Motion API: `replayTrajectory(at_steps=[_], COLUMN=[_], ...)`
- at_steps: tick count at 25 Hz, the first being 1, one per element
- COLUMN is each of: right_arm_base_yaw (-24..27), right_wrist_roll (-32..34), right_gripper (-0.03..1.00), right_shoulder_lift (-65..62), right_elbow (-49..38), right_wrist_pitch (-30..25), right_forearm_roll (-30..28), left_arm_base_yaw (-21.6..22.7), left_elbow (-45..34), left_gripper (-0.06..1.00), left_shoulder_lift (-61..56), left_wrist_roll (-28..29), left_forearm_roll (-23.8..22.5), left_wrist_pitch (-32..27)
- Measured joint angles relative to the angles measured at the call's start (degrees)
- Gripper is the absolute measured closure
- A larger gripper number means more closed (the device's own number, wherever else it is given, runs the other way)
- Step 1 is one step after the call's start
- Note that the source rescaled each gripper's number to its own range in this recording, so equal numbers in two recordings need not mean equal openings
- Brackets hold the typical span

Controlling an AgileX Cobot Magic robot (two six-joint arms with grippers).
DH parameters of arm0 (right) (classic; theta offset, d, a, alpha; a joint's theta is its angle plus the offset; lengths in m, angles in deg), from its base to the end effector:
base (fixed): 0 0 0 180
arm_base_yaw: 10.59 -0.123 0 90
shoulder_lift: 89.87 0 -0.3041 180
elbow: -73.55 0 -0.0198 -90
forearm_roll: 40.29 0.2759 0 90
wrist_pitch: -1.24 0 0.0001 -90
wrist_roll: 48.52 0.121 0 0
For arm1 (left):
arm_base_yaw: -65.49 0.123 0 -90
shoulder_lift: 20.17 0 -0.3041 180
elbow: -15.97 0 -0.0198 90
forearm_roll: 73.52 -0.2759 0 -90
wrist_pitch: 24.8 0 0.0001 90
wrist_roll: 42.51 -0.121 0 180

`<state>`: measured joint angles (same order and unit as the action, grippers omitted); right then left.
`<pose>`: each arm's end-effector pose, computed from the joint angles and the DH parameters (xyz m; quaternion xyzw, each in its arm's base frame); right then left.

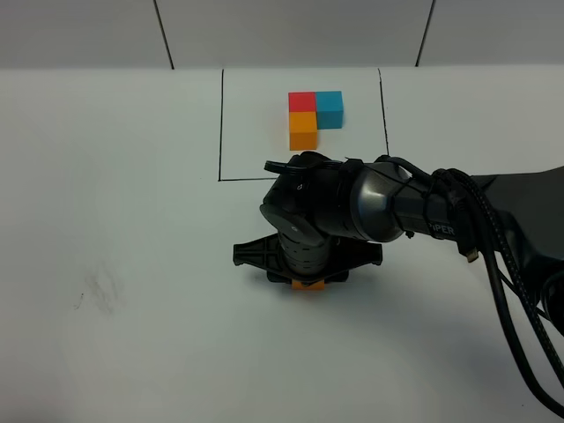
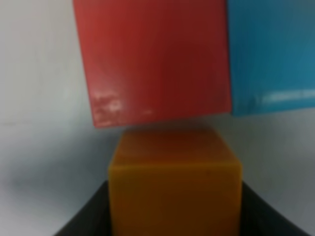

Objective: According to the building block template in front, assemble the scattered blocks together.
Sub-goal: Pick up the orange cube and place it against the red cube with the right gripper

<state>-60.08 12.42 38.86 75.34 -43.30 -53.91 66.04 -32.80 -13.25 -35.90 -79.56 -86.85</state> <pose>0.3023 0.3230 0.0925 0.0211 0.9931 0.0097 0.1154 0.0215 0.0115 0.2756 -0.0563 0.8530 0.0252 0.5183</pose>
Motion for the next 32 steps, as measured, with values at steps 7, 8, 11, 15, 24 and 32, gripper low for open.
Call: replayTrajectory(at_steps=[7, 8, 11, 15, 24, 32], right_arm_base_yaw=[0.0, 0.0, 0.0, 0.0, 0.0, 0.17], right_wrist_roll=[0.44, 0.44, 0.44, 0.44, 0.44, 0.44], right_gripper=[0.96, 0.96, 0.96, 0.96, 0.96, 0.92], right_shoulder_lift=[0.16, 0.22, 0.28, 0.54, 0.79, 0.62], right_elbow=[0.0, 0.0, 0.0, 0.06, 0.13, 0.24], right_wrist_pitch=[1.97, 2.03, 2.27, 2.27, 2.21, 2.01], right_forearm_roll=[-1.76, -1.8, -2.31, -2.75, -1.84, 0.31], left_arm_base_yaw=[0.0, 0.0, 0.0, 0.0, 0.0, 0.0], left_elbow=[0.0, 0.0, 0.0, 0.0, 0.0, 0.0], left_gripper=[0.27, 0.27, 0.27, 0.27, 0.27, 0.27], left_shoulder_lift=[0.0, 0.0, 0.0, 0.0, 0.0, 0.0], left_wrist_roll=[0.0, 0.0, 0.0, 0.0, 0.0, 0.0], left_forearm_roll=[0.0, 0.0, 0.0, 0.0, 0.0, 0.0], left_wrist_pitch=[0.0, 0.0, 0.0, 0.0, 0.0, 0.0])
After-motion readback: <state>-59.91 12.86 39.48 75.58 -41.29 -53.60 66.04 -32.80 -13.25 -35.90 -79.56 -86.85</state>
